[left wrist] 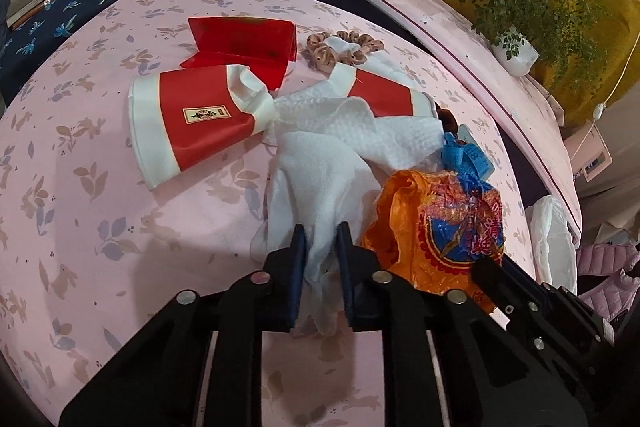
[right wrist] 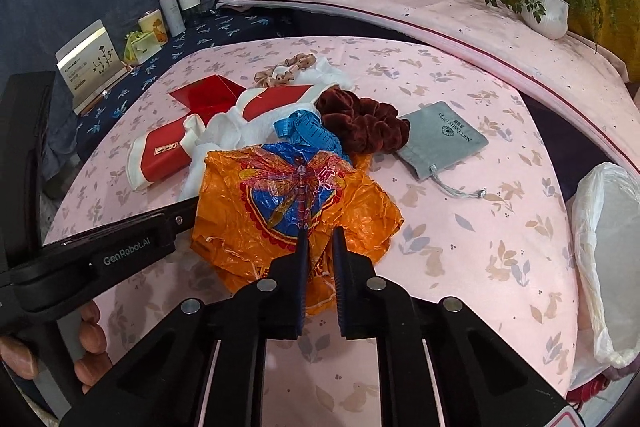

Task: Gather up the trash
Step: 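Lift both held items and carry them over the white bin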

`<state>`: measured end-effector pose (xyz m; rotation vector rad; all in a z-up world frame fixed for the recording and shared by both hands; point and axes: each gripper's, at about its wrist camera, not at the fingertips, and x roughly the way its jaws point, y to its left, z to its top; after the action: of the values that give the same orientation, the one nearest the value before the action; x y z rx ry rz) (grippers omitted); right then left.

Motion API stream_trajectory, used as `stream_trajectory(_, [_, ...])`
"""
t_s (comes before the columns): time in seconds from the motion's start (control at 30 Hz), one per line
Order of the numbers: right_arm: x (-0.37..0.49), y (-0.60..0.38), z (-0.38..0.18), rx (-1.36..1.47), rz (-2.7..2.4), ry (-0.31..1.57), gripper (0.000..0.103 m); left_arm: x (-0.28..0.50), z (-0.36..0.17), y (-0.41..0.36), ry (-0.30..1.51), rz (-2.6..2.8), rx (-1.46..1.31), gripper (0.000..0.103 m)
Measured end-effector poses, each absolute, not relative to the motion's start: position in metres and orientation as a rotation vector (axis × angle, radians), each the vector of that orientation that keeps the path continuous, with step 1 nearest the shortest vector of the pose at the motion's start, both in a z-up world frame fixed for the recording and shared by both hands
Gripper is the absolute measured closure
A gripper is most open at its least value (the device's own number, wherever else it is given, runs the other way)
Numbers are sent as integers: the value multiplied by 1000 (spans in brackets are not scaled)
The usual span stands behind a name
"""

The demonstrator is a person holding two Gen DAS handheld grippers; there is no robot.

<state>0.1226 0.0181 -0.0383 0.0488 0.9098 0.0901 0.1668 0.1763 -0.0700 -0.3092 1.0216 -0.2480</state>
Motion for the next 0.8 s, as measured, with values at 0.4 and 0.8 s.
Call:
stream_trajectory(0.4, [97, -37, 2, 119, 2, 791, 93, 138, -23, 146, 925, -259, -228, 93])
stream_trajectory(0.8, [65, -113, 29, 202, -124, 702, 93, 109, 27, 68, 849, -392, -144, 93])
